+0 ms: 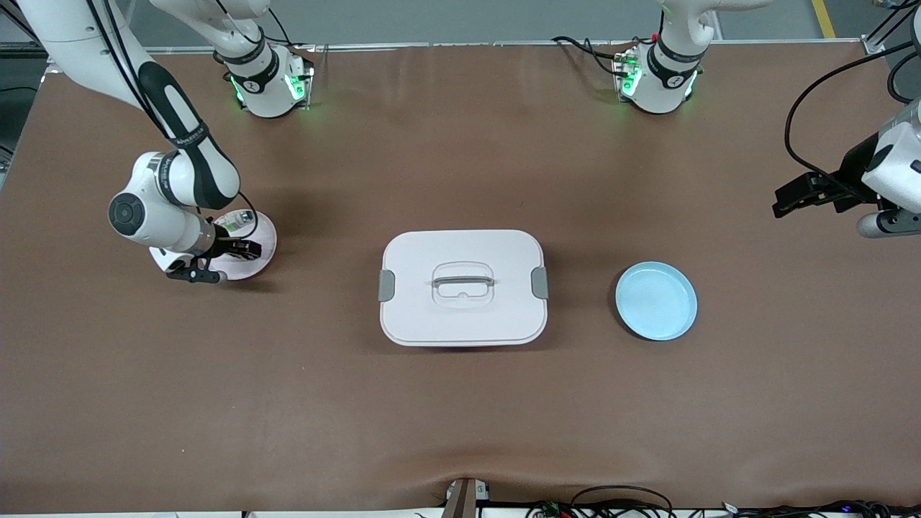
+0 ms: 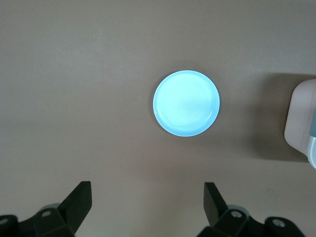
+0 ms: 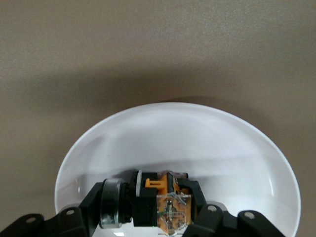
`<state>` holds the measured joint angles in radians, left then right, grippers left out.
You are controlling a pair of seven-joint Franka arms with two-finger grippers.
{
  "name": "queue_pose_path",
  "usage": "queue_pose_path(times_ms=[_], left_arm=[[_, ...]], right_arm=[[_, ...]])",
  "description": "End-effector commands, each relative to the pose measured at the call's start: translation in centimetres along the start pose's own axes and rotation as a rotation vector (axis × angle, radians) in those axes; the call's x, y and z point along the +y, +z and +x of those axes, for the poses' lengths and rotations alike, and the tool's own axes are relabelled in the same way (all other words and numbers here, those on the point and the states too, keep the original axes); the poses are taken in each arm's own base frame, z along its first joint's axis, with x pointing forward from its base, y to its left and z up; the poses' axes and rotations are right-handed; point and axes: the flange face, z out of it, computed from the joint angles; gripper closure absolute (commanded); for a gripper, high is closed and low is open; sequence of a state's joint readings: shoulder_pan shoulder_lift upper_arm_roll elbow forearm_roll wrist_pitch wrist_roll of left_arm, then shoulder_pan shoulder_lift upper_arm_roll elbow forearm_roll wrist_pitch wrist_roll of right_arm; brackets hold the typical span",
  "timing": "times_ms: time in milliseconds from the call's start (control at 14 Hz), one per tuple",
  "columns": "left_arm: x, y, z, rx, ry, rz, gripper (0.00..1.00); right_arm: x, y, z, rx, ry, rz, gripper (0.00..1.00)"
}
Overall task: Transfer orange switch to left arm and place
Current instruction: 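Lower the right gripper and close it on the orange switch, then lift the switch with the right gripper while the left gripper approaches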
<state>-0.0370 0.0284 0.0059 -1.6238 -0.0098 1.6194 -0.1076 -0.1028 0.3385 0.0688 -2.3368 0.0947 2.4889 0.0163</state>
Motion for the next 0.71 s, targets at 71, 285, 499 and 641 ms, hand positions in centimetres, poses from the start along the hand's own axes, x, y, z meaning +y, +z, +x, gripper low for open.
queue_pose_path(times_ms=[71,285,499,641], left_arm=[[0.3,-0.9,0.1,-0.003,-0.004,-0.047,0.00],[1.2,-1.4,-0.2,-0.005,-0.016,-0.119,0.00],[2.6,-1.7,-0.6,-0.030,-0.074,-0.250,0.00],[3.7,-1.9,-1.0,-0.085,-0.115,-0.358,0.00]], right_arm=[[-2.5,-4.1,1.4,-0.051,0.038,0.002,1.00],[-3.7,-7.4,2.2,-0.081,0.075,0.000,1.00],[-8.6,-11.4,2.4,-0.106,0.146,-0.025,1.00],[-13.2,-14.1,2.2,-0.112,0.204,-0.046,1.00]])
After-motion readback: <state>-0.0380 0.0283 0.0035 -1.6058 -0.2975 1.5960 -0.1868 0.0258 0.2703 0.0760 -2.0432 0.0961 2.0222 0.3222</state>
